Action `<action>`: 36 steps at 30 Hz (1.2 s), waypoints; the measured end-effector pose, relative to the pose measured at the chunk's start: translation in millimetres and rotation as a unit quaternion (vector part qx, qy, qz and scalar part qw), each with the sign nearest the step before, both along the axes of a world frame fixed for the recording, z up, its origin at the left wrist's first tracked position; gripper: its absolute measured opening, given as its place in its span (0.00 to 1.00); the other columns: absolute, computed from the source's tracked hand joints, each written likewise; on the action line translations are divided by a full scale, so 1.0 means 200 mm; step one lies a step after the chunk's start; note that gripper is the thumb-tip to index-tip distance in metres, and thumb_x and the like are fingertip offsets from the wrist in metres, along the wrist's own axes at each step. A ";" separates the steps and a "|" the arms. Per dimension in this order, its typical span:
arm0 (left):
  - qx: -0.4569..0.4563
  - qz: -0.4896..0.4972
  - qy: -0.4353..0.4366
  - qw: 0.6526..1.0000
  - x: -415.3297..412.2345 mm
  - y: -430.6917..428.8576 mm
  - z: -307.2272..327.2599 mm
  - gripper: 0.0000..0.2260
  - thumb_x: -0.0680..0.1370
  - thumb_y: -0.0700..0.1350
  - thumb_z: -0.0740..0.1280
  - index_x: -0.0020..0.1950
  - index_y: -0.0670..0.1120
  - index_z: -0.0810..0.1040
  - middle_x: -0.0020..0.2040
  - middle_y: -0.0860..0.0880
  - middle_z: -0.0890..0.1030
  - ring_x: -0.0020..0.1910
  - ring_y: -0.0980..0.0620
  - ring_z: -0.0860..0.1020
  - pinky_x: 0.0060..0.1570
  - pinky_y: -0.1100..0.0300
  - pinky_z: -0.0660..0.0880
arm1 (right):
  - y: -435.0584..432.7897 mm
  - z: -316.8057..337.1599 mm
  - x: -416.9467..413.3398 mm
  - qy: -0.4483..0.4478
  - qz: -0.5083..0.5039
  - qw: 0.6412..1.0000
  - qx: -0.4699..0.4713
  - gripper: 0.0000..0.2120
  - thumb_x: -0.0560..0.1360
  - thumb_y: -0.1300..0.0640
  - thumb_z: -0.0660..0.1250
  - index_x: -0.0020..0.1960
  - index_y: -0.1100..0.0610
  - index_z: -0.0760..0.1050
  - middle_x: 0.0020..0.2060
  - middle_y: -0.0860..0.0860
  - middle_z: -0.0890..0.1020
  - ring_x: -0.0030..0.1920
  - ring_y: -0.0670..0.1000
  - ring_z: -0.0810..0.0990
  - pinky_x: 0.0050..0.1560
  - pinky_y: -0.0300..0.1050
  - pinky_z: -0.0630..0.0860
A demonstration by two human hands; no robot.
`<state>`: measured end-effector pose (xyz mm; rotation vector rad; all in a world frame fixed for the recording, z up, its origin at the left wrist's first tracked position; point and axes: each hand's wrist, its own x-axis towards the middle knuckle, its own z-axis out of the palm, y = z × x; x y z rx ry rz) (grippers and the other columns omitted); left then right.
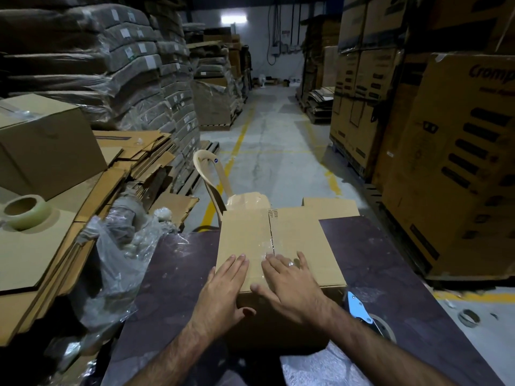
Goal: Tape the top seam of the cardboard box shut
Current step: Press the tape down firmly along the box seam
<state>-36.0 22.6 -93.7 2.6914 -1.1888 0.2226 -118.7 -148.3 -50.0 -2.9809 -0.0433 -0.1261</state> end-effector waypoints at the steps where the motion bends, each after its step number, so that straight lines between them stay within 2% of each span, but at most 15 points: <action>1: -0.006 -0.001 -0.002 1.000 0.00 0.00 0.00 0.46 0.69 0.62 0.71 0.78 0.48 0.50 0.79 0.52 0.52 0.77 0.52 0.48 0.74 0.47 0.52 | 0.01 -0.01 -0.03 -0.002 0.011 1.000 0.008 0.42 0.72 0.31 0.33 0.74 0.54 0.57 0.76 0.51 0.59 0.75 0.50 0.55 0.72 0.61 0.42; 5: -0.002 0.005 -0.004 1.000 0.01 0.00 -0.03 0.47 0.66 0.63 0.73 0.77 0.47 0.54 0.78 0.50 0.56 0.76 0.50 0.53 0.72 0.44 0.60 | 0.02 -0.03 -0.14 -0.023 0.021 0.999 0.023 0.41 0.71 0.33 0.29 0.73 0.51 0.61 0.75 0.49 0.62 0.74 0.49 0.58 0.72 0.56 0.41; 7: -0.007 0.003 -0.011 1.000 0.00 -0.01 -0.02 0.47 0.66 0.61 0.74 0.77 0.47 0.55 0.78 0.50 0.57 0.76 0.50 0.54 0.71 0.44 0.59 | 0.00 -0.01 -0.08 -0.016 0.013 0.999 0.032 0.42 0.71 0.34 0.28 0.72 0.51 0.62 0.74 0.48 0.63 0.73 0.48 0.59 0.72 0.57 0.41; 10: 0.000 0.003 0.000 1.000 0.00 -0.01 -0.01 0.45 0.69 0.57 0.72 0.78 0.48 0.51 0.79 0.52 0.53 0.77 0.53 0.49 0.74 0.47 0.55 | -0.01 0.01 0.01 -0.010 -0.001 0.999 0.034 0.39 0.74 0.35 0.31 0.73 0.53 0.61 0.74 0.50 0.63 0.73 0.48 0.58 0.72 0.59 0.41; 12: 0.008 0.001 -0.004 1.000 0.01 0.00 -0.01 0.46 0.66 0.60 0.74 0.77 0.47 0.56 0.78 0.50 0.58 0.76 0.51 0.55 0.71 0.46 0.62 | 0.02 0.02 -0.03 -0.012 0.007 0.999 0.034 0.36 0.76 0.36 0.34 0.73 0.53 0.62 0.74 0.50 0.63 0.73 0.49 0.58 0.72 0.59 0.42; 15: 0.013 -0.002 -0.017 1.000 0.01 0.00 -0.03 0.49 0.58 0.65 0.76 0.73 0.44 0.65 0.73 0.47 0.69 0.71 0.47 0.67 0.61 0.44 0.74 | 0.05 -0.02 -0.16 -0.027 0.020 0.999 0.036 0.37 0.75 0.36 0.31 0.72 0.51 0.62 0.74 0.48 0.62 0.73 0.48 0.59 0.72 0.57 0.43; 19: 0.005 0.002 -0.025 1.000 0.00 0.00 -0.03 0.49 0.61 0.63 0.76 0.75 0.45 0.62 0.75 0.48 0.65 0.74 0.48 0.62 0.65 0.44 0.69 | -0.02 -0.02 -0.07 -0.007 0.006 1.000 0.024 0.40 0.73 0.35 0.28 0.74 0.51 0.60 0.75 0.48 0.62 0.74 0.47 0.58 0.72 0.58 0.39; 21: 0.013 0.003 -0.018 1.000 0.00 0.00 -0.03 0.48 0.63 0.62 0.75 0.76 0.45 0.60 0.76 0.48 0.63 0.75 0.48 0.60 0.68 0.44 0.65 | -0.06 -0.01 0.01 -0.006 -0.010 1.000 0.022 0.37 0.76 0.35 0.32 0.74 0.53 0.60 0.75 0.50 0.62 0.74 0.48 0.57 0.72 0.59 0.39; 23: 0.019 0.005 -0.018 1.000 0.01 0.00 -0.03 0.48 0.61 0.63 0.76 0.75 0.45 0.61 0.75 0.47 0.65 0.74 0.48 0.62 0.67 0.43 0.67 | -0.06 -0.01 0.05 -0.011 -0.010 1.000 0.025 0.35 0.77 0.37 0.33 0.74 0.54 0.60 0.75 0.51 0.62 0.74 0.49 0.57 0.72 0.58 0.40; 26: 0.019 0.004 -0.016 1.000 0.02 0.01 -0.03 0.50 0.57 0.63 0.78 0.73 0.44 0.64 0.72 0.46 0.69 0.71 0.47 0.67 0.60 0.44 0.74 | 0.00 -0.04 -0.05 -0.037 0.005 0.999 0.036 0.41 0.73 0.35 0.28 0.72 0.53 0.62 0.74 0.50 0.64 0.73 0.49 0.60 0.72 0.56 0.41; 29: 0.019 0.000 -0.017 1.000 0.01 0.00 -0.03 0.51 0.59 0.64 0.76 0.74 0.43 0.62 0.74 0.46 0.66 0.73 0.47 0.64 0.63 0.45 0.72 | 0.03 -0.07 -0.18 -0.082 0.009 0.996 0.017 0.34 0.77 0.37 0.35 0.66 0.51 0.71 0.67 0.48 0.74 0.66 0.49 0.72 0.70 0.54 0.47; 31: 0.023 0.007 -0.007 1.000 0.00 -0.01 -0.03 0.50 0.64 0.64 0.74 0.77 0.45 0.56 0.77 0.48 0.59 0.76 0.49 0.57 0.70 0.44 0.64 | 0.01 -0.10 -0.19 -0.094 0.004 0.996 0.002 0.25 0.79 0.39 0.44 0.62 0.49 0.74 0.62 0.47 0.78 0.61 0.48 0.76 0.68 0.58 0.52; 32: 0.031 0.014 -0.016 0.999 -0.01 -0.01 -0.01 0.49 0.64 0.64 0.73 0.77 0.45 0.55 0.77 0.48 0.58 0.76 0.49 0.57 0.71 0.44 0.61 | -0.01 -0.11 -0.18 -0.095 0.004 0.995 0.006 0.23 0.79 0.40 0.48 0.62 0.49 0.74 0.62 0.46 0.78 0.61 0.48 0.76 0.69 0.60 0.54; 34: 0.060 0.025 -0.045 0.997 -0.01 -0.01 0.01 0.50 0.60 0.69 0.72 0.74 0.44 0.64 0.73 0.47 0.67 0.72 0.49 0.67 0.65 0.40 0.63 | -0.06 -0.11 -0.15 -0.103 -0.001 0.994 0.021 0.22 0.76 0.40 0.52 0.62 0.48 0.74 0.63 0.46 0.78 0.62 0.48 0.75 0.69 0.62 0.58; 36: 0.063 0.024 -0.072 0.995 0.00 -0.01 0.01 0.45 0.63 0.74 0.62 0.68 0.43 0.72 0.67 0.46 0.76 0.65 0.48 0.75 0.60 0.39 0.67 | -0.12 -0.12 -0.12 -0.115 -0.002 0.993 0.027 0.22 0.76 0.39 0.52 0.62 0.48 0.74 0.64 0.46 0.77 0.63 0.49 0.74 0.65 0.59 0.65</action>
